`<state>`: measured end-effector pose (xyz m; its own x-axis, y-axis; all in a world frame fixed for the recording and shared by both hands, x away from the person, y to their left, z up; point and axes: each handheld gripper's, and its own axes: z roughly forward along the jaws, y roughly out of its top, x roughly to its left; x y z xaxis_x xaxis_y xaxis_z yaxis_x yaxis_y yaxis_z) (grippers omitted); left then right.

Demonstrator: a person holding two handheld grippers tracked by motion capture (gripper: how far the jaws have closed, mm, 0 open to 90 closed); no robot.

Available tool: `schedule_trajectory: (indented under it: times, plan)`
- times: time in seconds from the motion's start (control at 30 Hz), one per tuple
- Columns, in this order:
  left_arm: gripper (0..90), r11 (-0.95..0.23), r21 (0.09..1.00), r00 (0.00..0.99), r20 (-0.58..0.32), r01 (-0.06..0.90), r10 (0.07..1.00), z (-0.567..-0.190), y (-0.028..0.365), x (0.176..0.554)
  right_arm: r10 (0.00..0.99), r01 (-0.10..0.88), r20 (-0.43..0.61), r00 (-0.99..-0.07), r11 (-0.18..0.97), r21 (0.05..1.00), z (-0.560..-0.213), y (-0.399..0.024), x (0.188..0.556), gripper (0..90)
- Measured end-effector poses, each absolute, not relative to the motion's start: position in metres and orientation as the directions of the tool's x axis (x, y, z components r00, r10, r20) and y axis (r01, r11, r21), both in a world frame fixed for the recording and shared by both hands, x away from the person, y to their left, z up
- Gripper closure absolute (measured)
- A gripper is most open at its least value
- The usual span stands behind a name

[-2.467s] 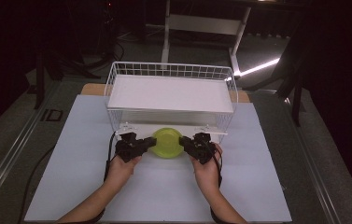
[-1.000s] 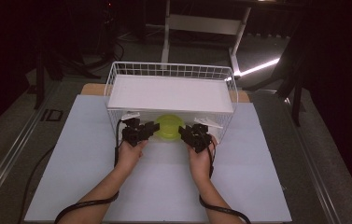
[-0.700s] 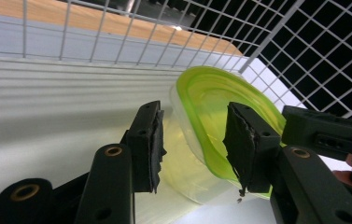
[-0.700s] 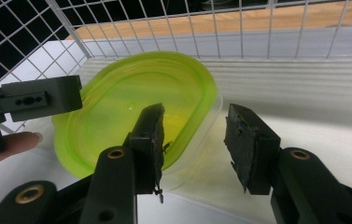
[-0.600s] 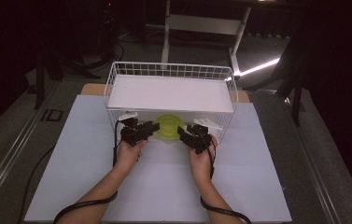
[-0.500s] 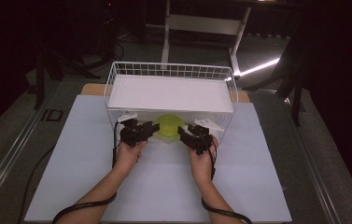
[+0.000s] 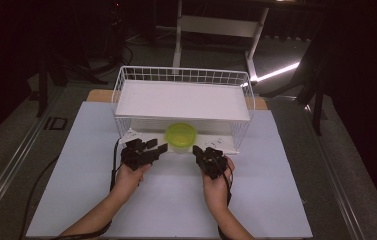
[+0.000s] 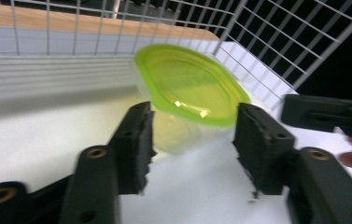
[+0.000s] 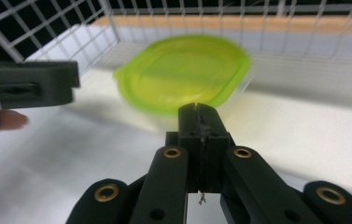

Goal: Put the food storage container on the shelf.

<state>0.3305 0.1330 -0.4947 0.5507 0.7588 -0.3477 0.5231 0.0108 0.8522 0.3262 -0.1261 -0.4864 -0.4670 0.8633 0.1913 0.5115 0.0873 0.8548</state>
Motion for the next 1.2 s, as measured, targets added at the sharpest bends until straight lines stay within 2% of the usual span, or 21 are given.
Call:
schedule_trajectory:
  times: [0.07, 0.13, 0.23, 0.3, 0.37, 0.5, 0.57, 0.97, 1.2]
  plan:
    - [44.9, -0.040, 0.855, 0.576, -0.313, 0.517, 0.755, -0.494, 0.134, 0.317, 0.859, 0.528, 0.189, -0.476, 0.107, 0.843, -0.495, -0.121, 0.325, 89.9]
    - [43.1, -0.043, 0.850, 0.567, -0.312, 0.525, 0.762, -0.495, 0.137, 0.307, 0.856, 0.540, 0.197, -0.478, 0.109, 0.834, -0.500, -0.117, 0.326, 89.9]
    - [34.1, -0.057, 0.853, 0.600, -0.315, 0.518, 0.735, -0.499, 0.141, 0.296, 0.853, 0.557, 0.207, -0.479, 0.113, 0.823, -0.506, -0.112, 0.329, 89.9]
    - [18.7, -0.059, 0.870, 0.641, -0.313, 0.489, 0.701, -0.500, 0.145, 0.289, 0.854, 0.566, 0.211, -0.476, 0.114, 0.816, -0.509, -0.108, 0.332, 90.0]
    - [17.6, -0.059, 0.877, 0.640, -0.301, 0.477, 0.707, -0.500, 0.147, 0.284, 0.855, 0.574, 0.218, -0.471, 0.110, 0.811, -0.511, -0.105, 0.334, 90.0]
    - [1.5, -0.051, 0.914, 0.644, -0.244, 0.403, 0.725, -0.504, 0.146, 0.277, 0.858, 0.591, 0.226, -0.462, 0.107, 0.800, -0.515, -0.100, 0.341, 89.9]
    - [1.4, -0.048, 0.923, 0.651, -0.231, 0.382, 0.723, -0.504, 0.146, 0.275, 0.858, 0.600, 0.238, -0.456, 0.099, 0.794, -0.515, -0.098, 0.344, 89.9]
    - [1.5, -0.023, 0.921, 0.649, -0.257, 0.390, 0.716, -0.507, 0.149, 0.274, 0.881, 0.613, 0.238, -0.409, 0.072, 0.787, -0.516, -0.091, 0.367, 89.9]
    - [1.5, -0.017, 0.925, 0.646, -0.251, 0.379, 0.721, -0.504, 0.152, 0.274, 0.879, 0.616, 0.238, -0.414, 0.078, 0.784, -0.517, -0.087, 0.374, 89.8]
